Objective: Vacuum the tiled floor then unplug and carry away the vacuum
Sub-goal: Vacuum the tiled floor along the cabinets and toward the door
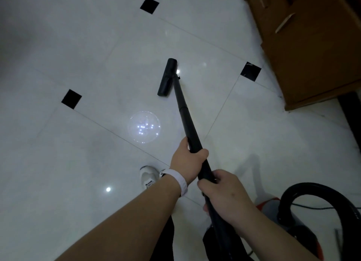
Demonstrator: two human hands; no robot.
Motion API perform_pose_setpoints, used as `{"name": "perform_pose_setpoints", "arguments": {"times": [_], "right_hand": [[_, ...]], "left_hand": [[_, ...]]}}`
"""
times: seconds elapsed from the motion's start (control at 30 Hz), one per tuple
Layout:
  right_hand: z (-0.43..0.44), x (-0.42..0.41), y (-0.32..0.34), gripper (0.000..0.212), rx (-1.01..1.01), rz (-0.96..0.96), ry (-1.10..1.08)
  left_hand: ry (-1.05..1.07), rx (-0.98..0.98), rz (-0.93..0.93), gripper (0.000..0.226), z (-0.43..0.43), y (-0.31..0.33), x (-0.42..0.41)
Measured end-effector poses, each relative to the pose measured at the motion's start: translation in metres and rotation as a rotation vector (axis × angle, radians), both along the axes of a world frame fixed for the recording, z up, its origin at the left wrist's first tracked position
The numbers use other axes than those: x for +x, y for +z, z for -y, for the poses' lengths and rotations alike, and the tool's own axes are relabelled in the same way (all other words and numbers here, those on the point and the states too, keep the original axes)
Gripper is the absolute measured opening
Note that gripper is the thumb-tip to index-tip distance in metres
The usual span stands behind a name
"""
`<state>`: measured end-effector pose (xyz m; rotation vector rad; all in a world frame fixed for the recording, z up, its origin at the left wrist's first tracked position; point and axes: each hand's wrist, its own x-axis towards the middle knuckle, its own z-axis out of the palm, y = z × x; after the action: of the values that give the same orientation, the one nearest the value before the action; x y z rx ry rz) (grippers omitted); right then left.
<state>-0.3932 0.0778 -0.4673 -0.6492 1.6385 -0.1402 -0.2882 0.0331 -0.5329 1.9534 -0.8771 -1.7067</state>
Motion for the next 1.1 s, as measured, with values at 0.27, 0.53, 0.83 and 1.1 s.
{"name": "perform_pose_setpoints", "arguments": {"times": [0.27,0.53,0.83,1.1], "right_hand": [[0.027,0.066,0.008,0.012,0.028,-0.003,-0.009],[0.079,0.128,0.004,0.011,0.020,0.049,0.007],[0.126,0.195,-0.006,0.013,0.020,0.099,0.034],[0.134,0.220,-0.011,0.017,0.023,0.088,0.074]], "left_hand": [[0.018,0.039,-0.006,0.029,0.025,0.005,0.065],[0.087,0.051,0.032,0.042,0.069,-0.002,0.131],[0.171,0.031,0.045,0.036,0.110,-0.004,0.202],[0.201,0.017,0.048,0.027,0.113,-0.005,0.228]]}}
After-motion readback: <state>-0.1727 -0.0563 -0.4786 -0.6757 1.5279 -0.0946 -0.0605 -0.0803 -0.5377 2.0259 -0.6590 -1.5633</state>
